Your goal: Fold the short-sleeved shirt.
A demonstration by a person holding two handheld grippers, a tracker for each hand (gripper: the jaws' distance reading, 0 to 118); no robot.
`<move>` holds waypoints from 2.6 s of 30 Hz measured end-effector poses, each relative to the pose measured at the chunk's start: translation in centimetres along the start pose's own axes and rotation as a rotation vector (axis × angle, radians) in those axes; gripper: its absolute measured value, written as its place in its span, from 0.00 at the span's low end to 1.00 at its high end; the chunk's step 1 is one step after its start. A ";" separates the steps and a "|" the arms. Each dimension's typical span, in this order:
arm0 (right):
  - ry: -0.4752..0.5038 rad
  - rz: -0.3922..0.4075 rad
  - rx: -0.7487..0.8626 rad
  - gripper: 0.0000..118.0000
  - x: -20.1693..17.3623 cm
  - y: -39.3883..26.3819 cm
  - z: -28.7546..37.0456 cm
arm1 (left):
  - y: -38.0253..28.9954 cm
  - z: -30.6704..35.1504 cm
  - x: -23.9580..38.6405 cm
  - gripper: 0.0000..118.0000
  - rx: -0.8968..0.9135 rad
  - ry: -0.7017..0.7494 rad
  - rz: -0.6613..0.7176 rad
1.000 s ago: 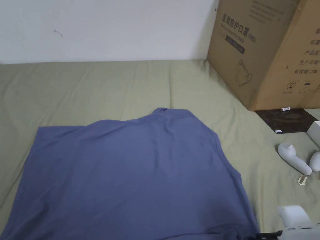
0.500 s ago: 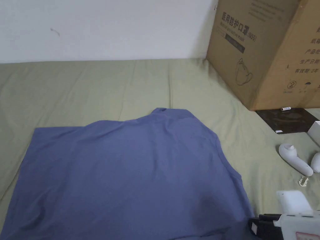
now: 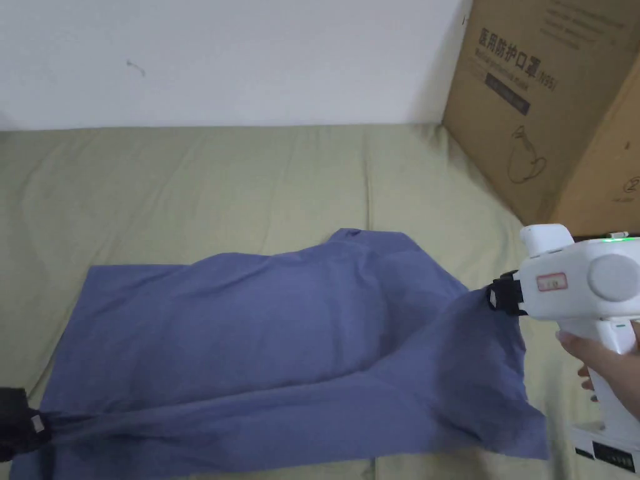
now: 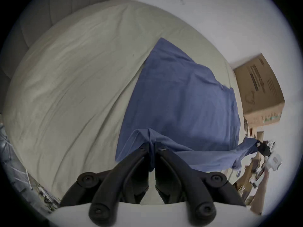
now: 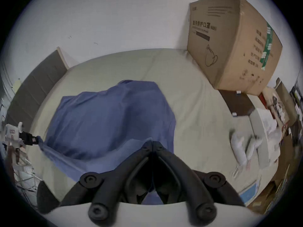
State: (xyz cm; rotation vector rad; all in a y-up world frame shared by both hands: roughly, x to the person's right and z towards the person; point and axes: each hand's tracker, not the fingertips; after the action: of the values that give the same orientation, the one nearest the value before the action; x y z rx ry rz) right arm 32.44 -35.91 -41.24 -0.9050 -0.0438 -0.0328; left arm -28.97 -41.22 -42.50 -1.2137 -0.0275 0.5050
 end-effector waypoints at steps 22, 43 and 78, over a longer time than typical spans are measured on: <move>0.069 -0.108 0.164 0.97 -2.5 -7.0 6.4 | -4.9 5.7 0.2 0.92 0.284 -0.118 -0.312; 0.130 -0.132 0.097 0.00 -4.1 -12.3 7.8 | -2.2 -7.0 -2.6 0.95 0.052 0.162 -0.288; -0.001 -0.054 -0.245 0.00 3.9 -12.9 4.7 | -7.2 4.2 -1.5 0.03 0.186 0.124 -0.514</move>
State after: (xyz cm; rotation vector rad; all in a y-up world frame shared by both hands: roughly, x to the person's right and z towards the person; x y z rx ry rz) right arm 35.64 -40.20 -27.96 -1.1491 -0.0660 -0.0899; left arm -28.99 -39.89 -34.13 -1.0045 -0.1782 -0.0176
